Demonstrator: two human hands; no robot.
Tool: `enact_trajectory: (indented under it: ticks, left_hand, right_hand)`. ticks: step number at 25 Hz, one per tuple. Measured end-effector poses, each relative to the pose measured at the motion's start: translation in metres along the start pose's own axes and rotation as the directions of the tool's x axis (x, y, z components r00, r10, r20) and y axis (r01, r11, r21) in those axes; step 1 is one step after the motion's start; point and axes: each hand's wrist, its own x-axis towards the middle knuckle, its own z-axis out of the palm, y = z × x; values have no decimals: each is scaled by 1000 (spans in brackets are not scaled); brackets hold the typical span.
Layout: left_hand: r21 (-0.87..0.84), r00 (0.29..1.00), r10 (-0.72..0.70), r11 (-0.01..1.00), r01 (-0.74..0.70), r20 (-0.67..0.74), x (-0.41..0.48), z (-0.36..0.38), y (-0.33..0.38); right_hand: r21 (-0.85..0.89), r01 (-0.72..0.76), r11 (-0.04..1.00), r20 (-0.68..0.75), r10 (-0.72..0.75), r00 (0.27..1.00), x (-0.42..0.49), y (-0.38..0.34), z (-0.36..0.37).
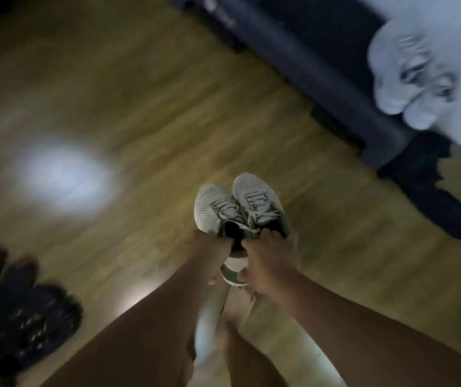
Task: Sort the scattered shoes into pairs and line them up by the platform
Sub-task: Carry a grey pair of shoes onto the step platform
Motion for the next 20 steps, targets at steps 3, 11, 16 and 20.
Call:
enact_trajectory:
  ticks: [3, 11, 16, 20]
  left_hand:
    - [170, 994, 104, 980, -107, 27, -7, 15, 101]
    - [395, 863, 503, 783, -480, 52, 57, 47, 315]
    - [295, 730, 680, 685, -666, 68, 91, 42, 429]
    - [251, 764, 638, 727, -639, 97, 116, 56, 504]
  right_hand:
    - [30, -69, 997, -92, 71, 993, 24, 53, -52]
    - [105, -206, 973, -337, 230, 913, 147, 179, -160]
    - [149, -236, 960, -443, 279, 852, 230, 224, -226]
    - [177, -233, 956, -481, 290, 827, 290, 269, -248]
